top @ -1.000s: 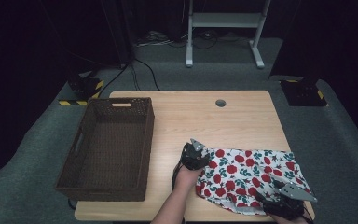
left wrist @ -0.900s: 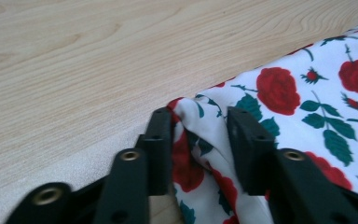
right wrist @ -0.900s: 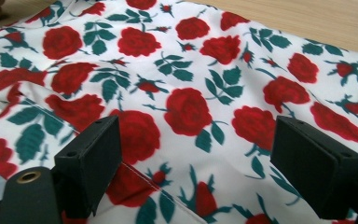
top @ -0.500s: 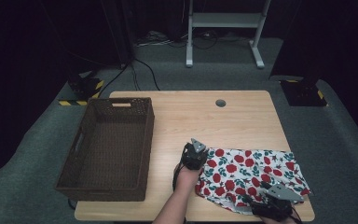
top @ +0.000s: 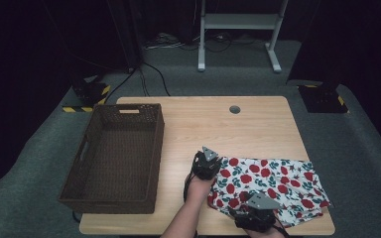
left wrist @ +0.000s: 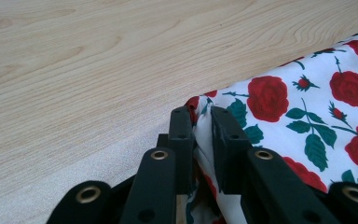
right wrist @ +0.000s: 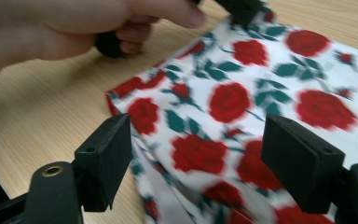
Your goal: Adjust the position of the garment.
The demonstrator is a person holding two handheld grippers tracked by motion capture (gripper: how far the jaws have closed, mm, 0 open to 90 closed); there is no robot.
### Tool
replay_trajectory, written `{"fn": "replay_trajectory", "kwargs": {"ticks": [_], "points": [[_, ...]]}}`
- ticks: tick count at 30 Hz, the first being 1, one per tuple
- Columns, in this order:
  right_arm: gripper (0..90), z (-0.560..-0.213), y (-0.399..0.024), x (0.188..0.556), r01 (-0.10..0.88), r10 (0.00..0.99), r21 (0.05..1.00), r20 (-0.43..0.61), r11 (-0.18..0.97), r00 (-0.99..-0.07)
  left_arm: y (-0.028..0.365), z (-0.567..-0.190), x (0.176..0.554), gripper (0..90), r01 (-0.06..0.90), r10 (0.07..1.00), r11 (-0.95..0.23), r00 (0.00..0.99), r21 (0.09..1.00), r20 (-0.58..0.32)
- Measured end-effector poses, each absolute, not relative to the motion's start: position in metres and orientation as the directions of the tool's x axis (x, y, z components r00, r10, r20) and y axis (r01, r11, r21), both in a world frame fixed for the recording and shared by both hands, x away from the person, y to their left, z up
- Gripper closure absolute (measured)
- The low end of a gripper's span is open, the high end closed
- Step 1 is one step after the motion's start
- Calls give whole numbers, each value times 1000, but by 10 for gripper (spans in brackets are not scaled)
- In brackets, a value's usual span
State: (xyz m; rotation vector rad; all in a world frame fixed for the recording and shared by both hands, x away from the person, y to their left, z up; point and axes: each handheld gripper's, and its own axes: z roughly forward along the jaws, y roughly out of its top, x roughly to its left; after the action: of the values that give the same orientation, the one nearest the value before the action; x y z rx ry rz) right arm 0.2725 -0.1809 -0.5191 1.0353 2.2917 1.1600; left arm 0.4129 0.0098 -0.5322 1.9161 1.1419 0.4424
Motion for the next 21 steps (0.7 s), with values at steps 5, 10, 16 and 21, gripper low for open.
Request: {"fn": "replay_trajectory", "kwargs": {"ticks": [5, 10, 16, 21], "points": [[287, -521, -154, 275, 443, 733, 795, -4, 415, -680, 11, -534, 413, 791, 550, 845, -220, 520, 806, -124], [345, -527, -133, 278, 440, 719, 778, -21, 448, -695, 12, -533, 413, 791, 545, 843, -219, 523, 809, -125], [389, -534, -119, 283, 438, 706, 764, -32, 474, -708, 12, -532, 411, 791, 545, 844, -217, 522, 810, -125], [404, -538, -113, 285, 441, 708, 761, -33, 475, -705, 11, -533, 412, 791, 546, 844, -217, 522, 809, -126]]}}
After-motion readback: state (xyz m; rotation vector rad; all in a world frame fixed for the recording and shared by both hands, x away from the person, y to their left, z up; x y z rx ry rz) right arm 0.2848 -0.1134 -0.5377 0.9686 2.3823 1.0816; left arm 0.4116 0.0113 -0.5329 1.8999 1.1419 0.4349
